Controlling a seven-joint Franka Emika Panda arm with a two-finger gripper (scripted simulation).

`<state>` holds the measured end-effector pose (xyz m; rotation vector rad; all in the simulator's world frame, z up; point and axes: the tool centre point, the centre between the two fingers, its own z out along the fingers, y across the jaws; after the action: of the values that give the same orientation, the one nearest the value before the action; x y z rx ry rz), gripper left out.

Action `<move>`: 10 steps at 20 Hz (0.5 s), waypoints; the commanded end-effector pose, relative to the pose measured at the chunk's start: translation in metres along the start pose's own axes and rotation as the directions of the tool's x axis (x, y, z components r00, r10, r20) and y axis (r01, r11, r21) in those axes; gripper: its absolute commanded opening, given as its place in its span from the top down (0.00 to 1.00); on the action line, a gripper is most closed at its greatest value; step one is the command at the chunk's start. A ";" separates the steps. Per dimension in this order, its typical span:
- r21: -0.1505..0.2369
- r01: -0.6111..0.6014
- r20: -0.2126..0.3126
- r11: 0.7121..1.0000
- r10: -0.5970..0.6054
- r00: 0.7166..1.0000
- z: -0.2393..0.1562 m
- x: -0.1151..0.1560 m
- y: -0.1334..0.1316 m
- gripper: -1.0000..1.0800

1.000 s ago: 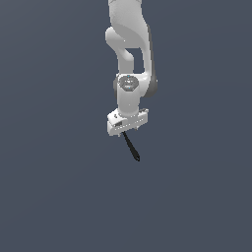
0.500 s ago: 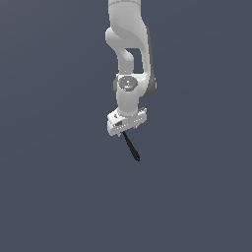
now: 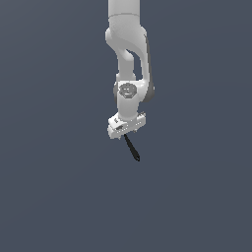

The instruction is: Pick up the object and move it to a goal position.

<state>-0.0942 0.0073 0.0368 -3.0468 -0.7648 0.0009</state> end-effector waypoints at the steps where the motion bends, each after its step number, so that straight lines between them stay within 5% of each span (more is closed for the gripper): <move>1: 0.000 0.001 0.000 1.000 -0.001 1.000 0.010 0.000 0.000 0.04; 7: 0.000 0.002 0.000 1.000 -0.002 1.000 0.020 0.000 0.000 0.04; 8: 0.000 0.002 0.000 1.000 -0.002 1.000 0.020 0.000 0.000 1.00; 10: 0.000 0.002 0.000 1.000 -0.002 1.000 0.020 0.000 0.000 1.00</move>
<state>-0.0940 0.0064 0.0175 -3.0472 -0.7658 -0.0002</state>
